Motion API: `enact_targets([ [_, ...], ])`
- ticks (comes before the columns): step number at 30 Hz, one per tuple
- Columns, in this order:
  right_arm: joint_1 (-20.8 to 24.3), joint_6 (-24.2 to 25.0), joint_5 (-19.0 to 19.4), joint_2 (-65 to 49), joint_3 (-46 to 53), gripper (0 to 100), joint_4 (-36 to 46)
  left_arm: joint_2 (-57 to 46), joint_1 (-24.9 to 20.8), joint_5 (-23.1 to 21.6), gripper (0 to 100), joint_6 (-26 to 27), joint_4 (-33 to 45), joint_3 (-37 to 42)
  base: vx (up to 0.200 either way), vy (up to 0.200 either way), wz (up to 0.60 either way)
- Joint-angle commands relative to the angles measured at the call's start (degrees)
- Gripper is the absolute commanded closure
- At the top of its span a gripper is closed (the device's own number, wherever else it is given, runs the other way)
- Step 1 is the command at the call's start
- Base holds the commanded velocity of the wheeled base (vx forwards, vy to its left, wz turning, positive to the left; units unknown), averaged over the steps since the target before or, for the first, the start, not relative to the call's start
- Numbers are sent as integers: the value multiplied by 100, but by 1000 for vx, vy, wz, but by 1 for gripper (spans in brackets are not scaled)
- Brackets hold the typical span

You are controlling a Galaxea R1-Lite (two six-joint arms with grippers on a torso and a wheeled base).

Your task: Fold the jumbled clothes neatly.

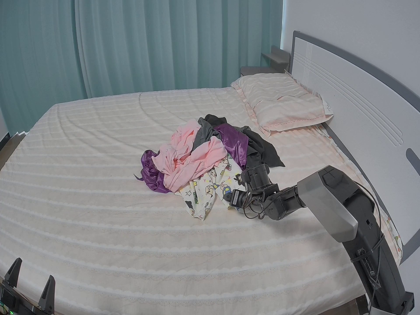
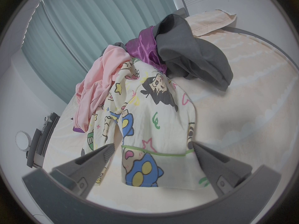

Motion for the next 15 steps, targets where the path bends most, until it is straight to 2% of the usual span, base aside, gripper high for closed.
enact_targets([
  [1, 52, -22, -1, 59, -179, 100, 40, -93, 0, 2, 0, 0, 2, 84, 0, 0, 0],
  [9, 43, -197, -89, 59, -170, 100, 119, -93, 0, 2, 0, 0, 2, 84, 0, 0, 0],
  [14, -10, -22, -36, -214, 155, 100, 84, -93, 0, 2, 0, 0, 2, 84, 0, 0, 0],
  [15, -28, 180, 61, -618, 647, 100, 49, -93, 0, 2, 0, 0, 2, 84, 0, 0, 0],
])
